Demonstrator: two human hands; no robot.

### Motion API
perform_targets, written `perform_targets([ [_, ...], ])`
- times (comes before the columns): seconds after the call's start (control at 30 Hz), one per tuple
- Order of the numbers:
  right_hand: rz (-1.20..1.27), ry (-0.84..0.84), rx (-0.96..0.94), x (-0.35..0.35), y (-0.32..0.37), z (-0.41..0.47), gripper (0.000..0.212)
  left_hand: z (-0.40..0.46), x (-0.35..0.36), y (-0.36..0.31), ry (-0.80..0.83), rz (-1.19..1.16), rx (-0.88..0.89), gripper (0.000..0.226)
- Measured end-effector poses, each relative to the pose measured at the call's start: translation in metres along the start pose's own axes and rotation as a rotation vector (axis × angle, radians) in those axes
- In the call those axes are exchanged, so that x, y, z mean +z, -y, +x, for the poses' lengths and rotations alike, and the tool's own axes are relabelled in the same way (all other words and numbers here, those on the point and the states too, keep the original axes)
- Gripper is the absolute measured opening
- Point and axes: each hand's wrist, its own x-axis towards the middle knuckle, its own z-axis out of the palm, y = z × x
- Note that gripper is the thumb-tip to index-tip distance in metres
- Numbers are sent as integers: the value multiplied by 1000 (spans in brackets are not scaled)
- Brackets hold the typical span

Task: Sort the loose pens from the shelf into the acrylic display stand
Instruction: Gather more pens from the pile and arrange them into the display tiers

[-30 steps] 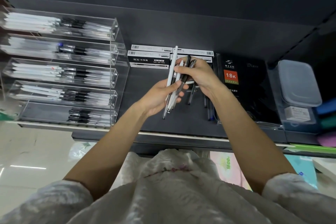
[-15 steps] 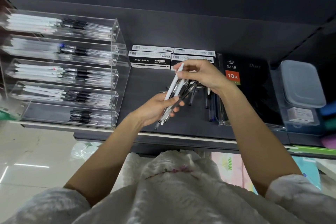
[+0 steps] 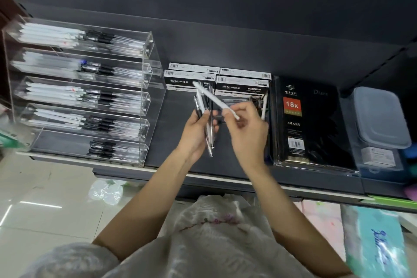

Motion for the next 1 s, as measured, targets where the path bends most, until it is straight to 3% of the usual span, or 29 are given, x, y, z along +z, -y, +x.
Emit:
perform_targets([
  [0.23, -435, -49, -275, 16, -11, -24, 16, -1, 17, -2, -125, -156, -74, 21],
  [0.37, -417, 3, -322, 16, -14, -27, 11, -5, 14, -1, -73, -320, -89, 25],
  [0.47, -484, 35, -401, 15, -18, -27, 8, -4, 7, 1, -62, -321, -17, 15],
  [0.67, -559, 114, -566, 17, -23, -30, 7, -5, 2, 0, -51, -267, 77, 16],
  [0.77, -428, 233, -468, 15, -22, -30, 17, -9, -4, -5, -50, -274, 110, 19],
  [0.87, -103, 292, -161, 16, -8, -29, 28, -18, -12, -15, -19, -271, 165, 21],
  [1.0, -17, 424, 16, 37, 16, -28, 25, -35, -25, -28, -97, -277, 244, 18],
])
